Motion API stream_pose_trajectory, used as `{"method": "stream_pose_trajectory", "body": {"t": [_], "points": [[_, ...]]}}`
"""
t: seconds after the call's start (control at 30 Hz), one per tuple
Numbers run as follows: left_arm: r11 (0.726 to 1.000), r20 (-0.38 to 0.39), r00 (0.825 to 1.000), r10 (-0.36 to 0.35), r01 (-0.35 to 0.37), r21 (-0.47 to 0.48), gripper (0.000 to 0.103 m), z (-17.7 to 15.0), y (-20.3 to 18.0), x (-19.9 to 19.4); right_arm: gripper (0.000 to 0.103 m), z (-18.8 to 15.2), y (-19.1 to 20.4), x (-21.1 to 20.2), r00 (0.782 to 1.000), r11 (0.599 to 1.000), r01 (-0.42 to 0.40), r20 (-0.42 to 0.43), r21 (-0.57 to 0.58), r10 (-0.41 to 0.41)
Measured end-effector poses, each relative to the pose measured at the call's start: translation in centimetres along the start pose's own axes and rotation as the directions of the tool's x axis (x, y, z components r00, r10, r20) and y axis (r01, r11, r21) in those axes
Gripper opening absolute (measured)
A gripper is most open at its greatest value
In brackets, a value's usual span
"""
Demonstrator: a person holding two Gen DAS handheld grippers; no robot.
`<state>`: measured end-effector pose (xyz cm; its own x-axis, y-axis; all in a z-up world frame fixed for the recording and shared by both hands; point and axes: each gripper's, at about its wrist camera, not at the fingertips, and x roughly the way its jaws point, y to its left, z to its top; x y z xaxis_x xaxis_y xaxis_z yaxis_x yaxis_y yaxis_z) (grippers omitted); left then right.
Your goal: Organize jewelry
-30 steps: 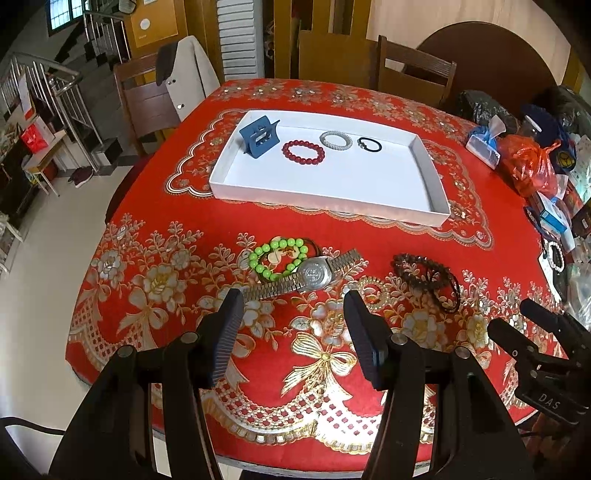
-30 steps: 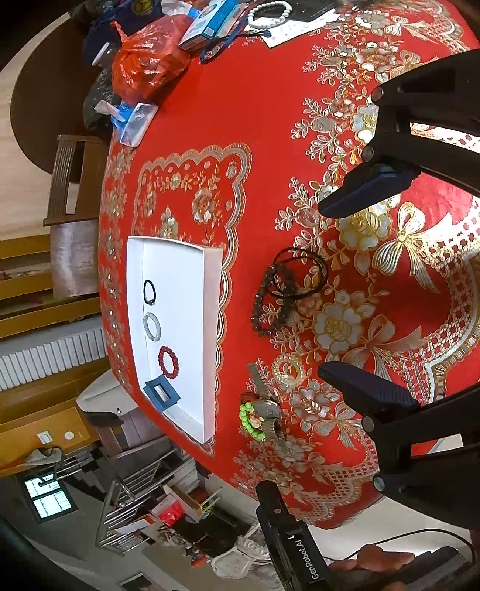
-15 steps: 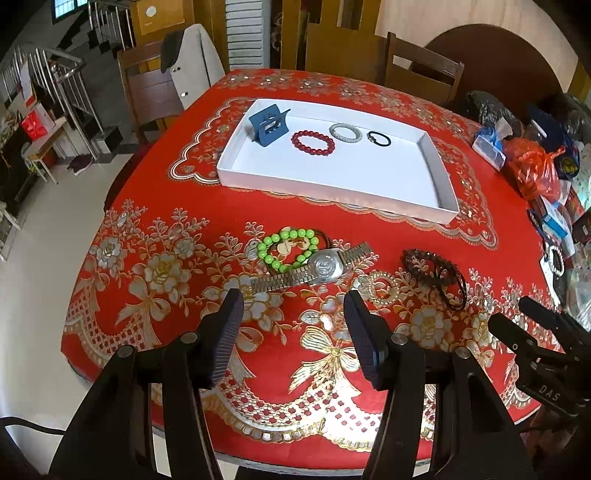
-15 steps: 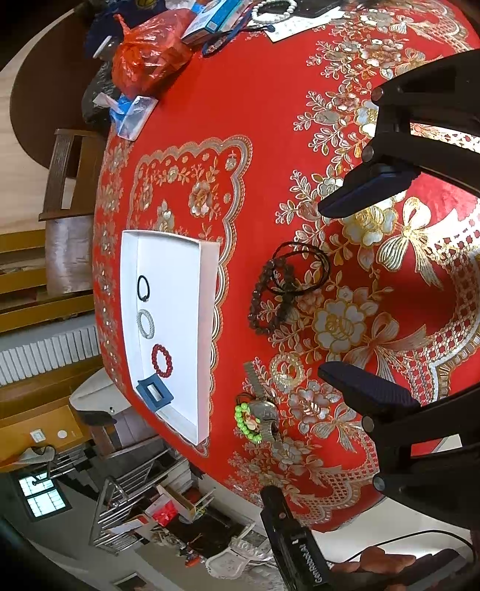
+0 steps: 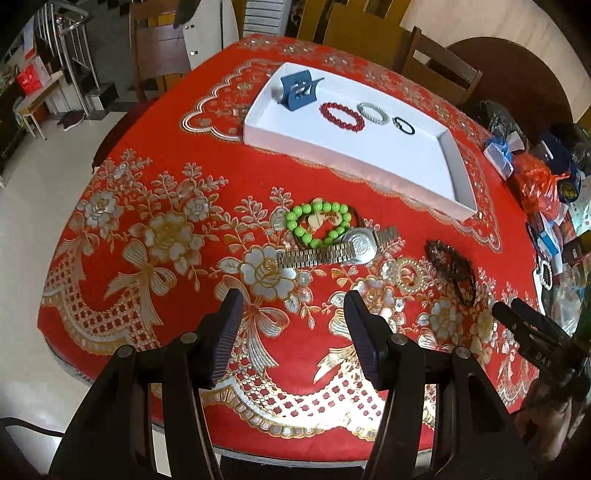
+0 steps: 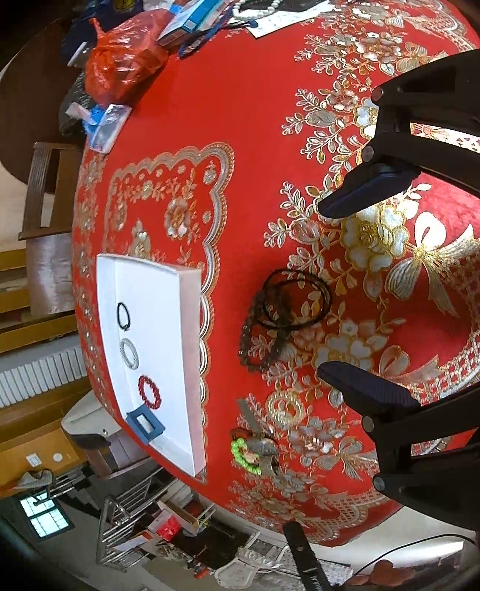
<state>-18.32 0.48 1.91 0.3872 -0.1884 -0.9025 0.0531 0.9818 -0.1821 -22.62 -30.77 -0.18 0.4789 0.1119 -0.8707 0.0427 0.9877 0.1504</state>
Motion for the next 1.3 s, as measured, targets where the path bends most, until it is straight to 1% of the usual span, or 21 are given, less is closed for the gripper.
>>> {"method": "stream_pose_trajectory", "body": {"t": [0.1,0.17,0.3,0.37,0.43,0.53,0.67,0.83,0.93,0.97,1.0,1.03,1.07,1.1,1.13,1.17,1.2,1.23,1.3], "points": [[1.000,-0.002,1.000,-0.019,0.019,0.022,0.056,0.3,-0.5,0.7,0.078,-0.1,-0.4,0.5,1.000,1.000,0.003,-0.012,0.016,-0.003],[0.998,0.001,0.999,-0.034,0.034,0.061,0.056,0.6,-1.2,1.2,0.078,-0.1,-0.5,0.8,1.000,1.000,0.005,-0.018,0.019,-0.005],[0.986,-0.028,0.997,-0.076,0.079,0.150,0.056,1.3,-2.6,3.1,0.078,-0.1,-0.6,1.2,0.999,1.000,0.005,-0.033,0.024,-0.004],[0.974,-0.029,0.997,-0.077,0.081,0.211,0.056,1.6,-3.3,4.1,0.078,-0.1,-0.7,1.3,0.999,1.000,0.008,-0.036,0.023,-0.007],[0.964,-0.038,0.997,-0.060,0.068,0.257,0.056,1.9,-3.9,5.0,0.078,0.0,-0.8,1.3,0.999,1.000,0.012,-0.040,0.027,-0.011],[0.953,-0.033,0.997,-0.071,0.077,0.293,0.056,2.5,-4.3,5.9,0.078,0.0,-1.0,1.6,0.999,0.999,0.009,-0.045,0.042,-0.007],[0.936,-0.045,0.991,-0.126,0.134,0.325,0.056,3.2,-4.5,6.5,0.078,0.1,-1.3,1.9,0.999,0.999,0.003,-0.051,0.048,-0.001],[0.901,-0.078,0.991,-0.106,0.129,0.415,0.056,3.6,-5.0,7.0,0.078,0.5,-1.5,2.4,0.998,1.000,-0.003,-0.059,0.030,0.005],[0.883,-0.089,0.990,-0.108,0.136,0.449,0.056,3.5,-4.8,6.8,0.078,1.3,-1.5,2.9,0.998,1.000,-0.008,-0.055,0.009,0.008],[0.877,-0.094,0.990,-0.102,0.134,0.461,0.056,3.4,-4.8,6.9,0.075,1.5,-1.4,3.2,0.999,1.000,-0.009,-0.054,-0.002,0.008],[0.871,-0.099,0.990,-0.096,0.132,0.473,0.056,3.3,-4.8,7.1,0.065,1.9,-1.3,3.5,0.998,1.000,-0.005,-0.055,-0.023,0.004],[0.866,-0.101,0.991,-0.091,0.129,0.484,0.053,3.3,-4.8,7.2,0.059,2.1,-1.2,3.8,0.998,0.999,-0.001,-0.061,-0.035,-0.001],[0.862,-0.102,0.991,-0.087,0.127,0.491,0.041,3.2,-4.7,7.3,0.051,2.3,-1.0,4.3,0.997,0.999,0.004,-0.072,-0.050,-0.008],[0.860,-0.109,0.990,-0.086,0.129,0.494,0.033,3.2,-4.7,7.5,0.045,2.5,-0.8,4.7,0.996,0.998,0.009,-0.083,-0.066,-0.014],[0.862,-0.115,0.990,-0.086,0.132,0.490,0.025,3.3,-4.7,7.7,0.042,2.5,-0.5,5.2,0.995,0.996,0.022,-0.090,-0.088,-0.030],[0.867,-0.116,0.989,-0.095,0.140,0.478,0.023,3.5,-4.5,7.7,0.036,2.5,-0.3,5.6,0.994,0.994,0.038,-0.096,-0.107,-0.049],[0.871,-0.123,0.986,-0.109,0.155,0.467,0.023,3.6,-4.4,7.8,0.028,2.5,0.1,5.8,0.993,0.988,0.073,-0.082,-0.139,-0.085],[0.874,-0.131,0.984,-0.119,0.166,0.456,0.022,3.7,-4.3,7.9,0.023,2.4,0.4,5.9,0.992,0.983,0.084,-0.077,-0.165,-0.098],[0.885,-0.127,0.983,-0.132,0.174,0.432,0.022,3.8,-4.2,7.7,0.006,2.3,0.8,5.9,0.991,0.978,0.088,-0.080,-0.187,-0.104]]}}
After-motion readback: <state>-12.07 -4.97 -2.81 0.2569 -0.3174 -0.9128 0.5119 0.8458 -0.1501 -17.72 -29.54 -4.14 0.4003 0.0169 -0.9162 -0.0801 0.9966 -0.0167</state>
